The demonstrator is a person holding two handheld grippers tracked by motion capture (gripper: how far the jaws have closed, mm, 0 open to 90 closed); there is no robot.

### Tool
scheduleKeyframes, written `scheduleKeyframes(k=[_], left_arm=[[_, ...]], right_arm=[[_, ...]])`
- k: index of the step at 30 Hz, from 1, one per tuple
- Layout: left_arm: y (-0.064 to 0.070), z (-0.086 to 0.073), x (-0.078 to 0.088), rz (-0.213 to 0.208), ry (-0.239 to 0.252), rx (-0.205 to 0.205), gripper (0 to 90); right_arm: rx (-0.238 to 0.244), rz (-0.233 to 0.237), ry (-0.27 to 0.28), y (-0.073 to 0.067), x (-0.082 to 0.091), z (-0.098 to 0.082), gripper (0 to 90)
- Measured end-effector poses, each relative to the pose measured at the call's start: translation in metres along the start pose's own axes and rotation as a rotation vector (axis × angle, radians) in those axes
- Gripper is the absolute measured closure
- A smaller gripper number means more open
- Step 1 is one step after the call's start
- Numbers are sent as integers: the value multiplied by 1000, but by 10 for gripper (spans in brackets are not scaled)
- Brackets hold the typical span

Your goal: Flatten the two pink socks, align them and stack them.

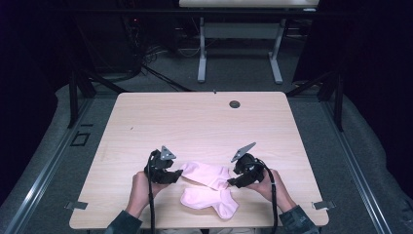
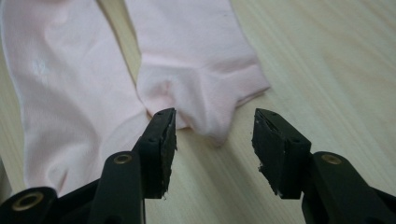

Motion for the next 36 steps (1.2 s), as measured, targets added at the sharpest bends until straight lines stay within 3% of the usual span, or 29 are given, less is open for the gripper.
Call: scheduleKeyframes(k=[4,7,10,14,18,21,24,27,31,36], left_arm=[[-2,9,0,7,9,24,454],[-4,9,-14,11,-26,51,455],[-5,6,-29,-1,-82,63,467],[-4,1,-42,-10,-123,69,495],[0,-3,-47,-5,-141,50,578],[0,-4,-47,-2,-142,51,590],[0,-5,-47,2,-134,55,585],[1,-5,-47,-14,-133,68,580],[3,-3,-47,-46,-117,99,574],[7,-3,-50,-38,-133,72,585]], right_arm=[[-98,-26,23,3,-1,1,508],[-156,-46,23,5,-10,2,532],[-184,-55,-3,7,-21,0,560],[-182,-100,-35,10,-30,-1,602],[-144,-114,-54,16,-33,-1,661],[-141,-122,-61,19,-33,-2,657],[-129,-128,-101,22,-30,-5,644],[-125,-143,-123,27,-28,-7,599],[-167,-97,-8,27,-21,3,563],[-152,-112,-31,30,-26,4,580]])
Point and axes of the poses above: each handheld gripper's, and its own axes: x roughly backward along the jaws, z roughly out of its top, y roughly to its right, the point moved 10 cm from there along -x, roughly forward along the jaws, and after that the axes turned 12 degrees about x, right-handed, at the moved point
